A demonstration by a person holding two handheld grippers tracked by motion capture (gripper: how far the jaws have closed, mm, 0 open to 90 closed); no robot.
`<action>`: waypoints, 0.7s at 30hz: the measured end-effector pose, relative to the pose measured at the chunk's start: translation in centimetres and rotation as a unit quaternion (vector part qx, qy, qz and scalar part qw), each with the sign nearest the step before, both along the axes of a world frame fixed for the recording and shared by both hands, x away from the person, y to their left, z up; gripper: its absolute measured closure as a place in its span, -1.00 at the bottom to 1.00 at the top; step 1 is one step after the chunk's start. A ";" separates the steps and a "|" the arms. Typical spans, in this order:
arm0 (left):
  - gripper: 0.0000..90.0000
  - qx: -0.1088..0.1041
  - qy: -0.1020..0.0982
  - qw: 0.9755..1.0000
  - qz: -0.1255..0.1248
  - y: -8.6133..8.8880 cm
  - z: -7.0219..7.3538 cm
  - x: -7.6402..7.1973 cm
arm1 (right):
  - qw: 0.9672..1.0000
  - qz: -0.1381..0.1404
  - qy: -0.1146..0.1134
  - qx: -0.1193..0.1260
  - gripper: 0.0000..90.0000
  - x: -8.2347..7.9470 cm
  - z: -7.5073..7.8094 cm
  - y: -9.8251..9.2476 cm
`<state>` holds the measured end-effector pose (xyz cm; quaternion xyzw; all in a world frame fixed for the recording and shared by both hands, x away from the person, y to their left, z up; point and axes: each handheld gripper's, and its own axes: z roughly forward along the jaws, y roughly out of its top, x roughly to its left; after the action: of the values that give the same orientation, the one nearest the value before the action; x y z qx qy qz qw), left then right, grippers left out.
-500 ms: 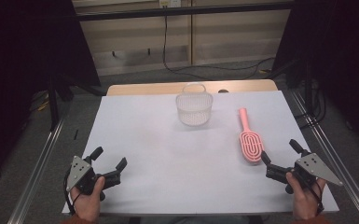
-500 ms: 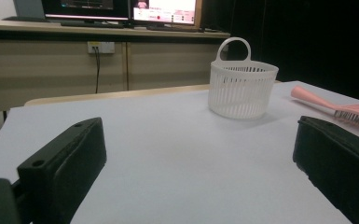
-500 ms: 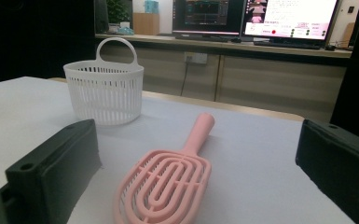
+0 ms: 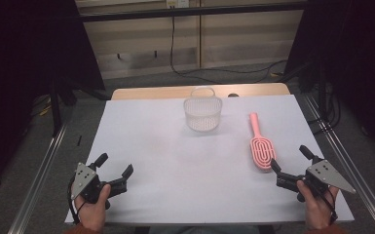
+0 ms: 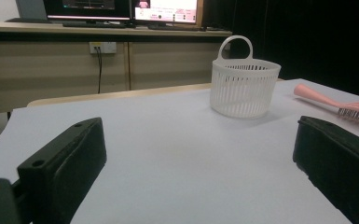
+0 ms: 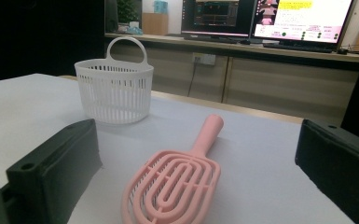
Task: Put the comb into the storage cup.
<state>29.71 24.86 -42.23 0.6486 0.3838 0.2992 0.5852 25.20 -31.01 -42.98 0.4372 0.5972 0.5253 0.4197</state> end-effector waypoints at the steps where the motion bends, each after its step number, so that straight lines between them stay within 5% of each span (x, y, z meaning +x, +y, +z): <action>1: -0.94 0.000 0.000 1.000 0.000 0.0 0.0 0.0 | 1.000 0.002 0.000 0.000 -1.00 0.0 0.0 0.0; 6: -0.94 0.005 -0.001 1.000 0.000 -0.1 0.0 0.0 | 1.000 0.009 0.005 0.019 -1.00 0.2 -0.1 -0.1; 21: -0.94 -0.001 -0.006 1.000 -0.003 0.3 0.1 -0.3 | 1.000 0.015 -0.005 0.000 -0.94 1.3 0.4 2.2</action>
<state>29.41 25.14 -42.12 0.6474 0.3785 0.3009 0.5892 26.51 -28.84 -42.54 0.4252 0.6019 0.5338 0.4148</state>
